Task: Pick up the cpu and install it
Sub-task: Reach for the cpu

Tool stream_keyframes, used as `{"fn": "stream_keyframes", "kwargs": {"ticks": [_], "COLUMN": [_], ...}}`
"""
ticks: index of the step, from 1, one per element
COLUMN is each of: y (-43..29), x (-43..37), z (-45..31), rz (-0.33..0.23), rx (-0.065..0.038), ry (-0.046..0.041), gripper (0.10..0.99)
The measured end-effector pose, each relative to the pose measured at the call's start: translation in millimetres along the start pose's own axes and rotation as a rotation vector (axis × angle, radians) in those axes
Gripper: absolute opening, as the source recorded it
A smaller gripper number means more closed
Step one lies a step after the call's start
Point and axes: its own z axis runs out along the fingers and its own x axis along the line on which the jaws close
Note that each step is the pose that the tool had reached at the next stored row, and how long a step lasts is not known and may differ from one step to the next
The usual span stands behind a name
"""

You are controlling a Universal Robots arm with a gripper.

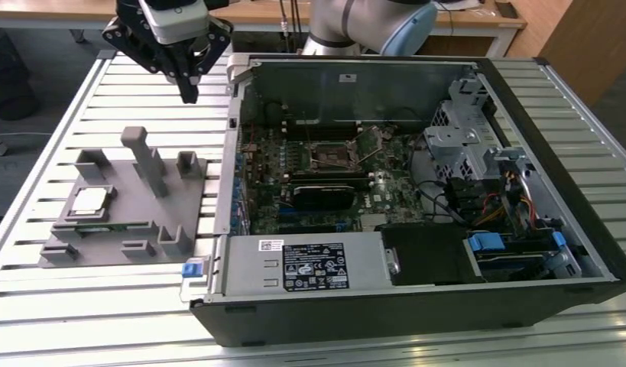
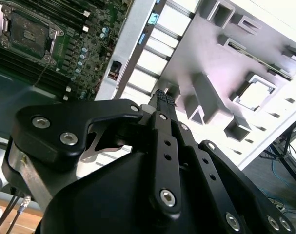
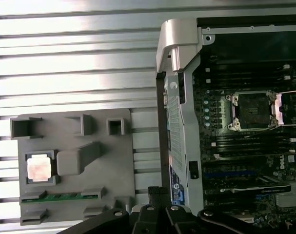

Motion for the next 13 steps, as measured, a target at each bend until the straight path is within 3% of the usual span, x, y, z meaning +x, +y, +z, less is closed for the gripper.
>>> {"fn": "stream_keyframes", "kwargs": {"ticks": [13], "y": [-0.7], "x": [8.6], "z": [0.8], "rz": [0.0], "rx": [0.0], "ry": [0.0], "gripper": [0.106]}}
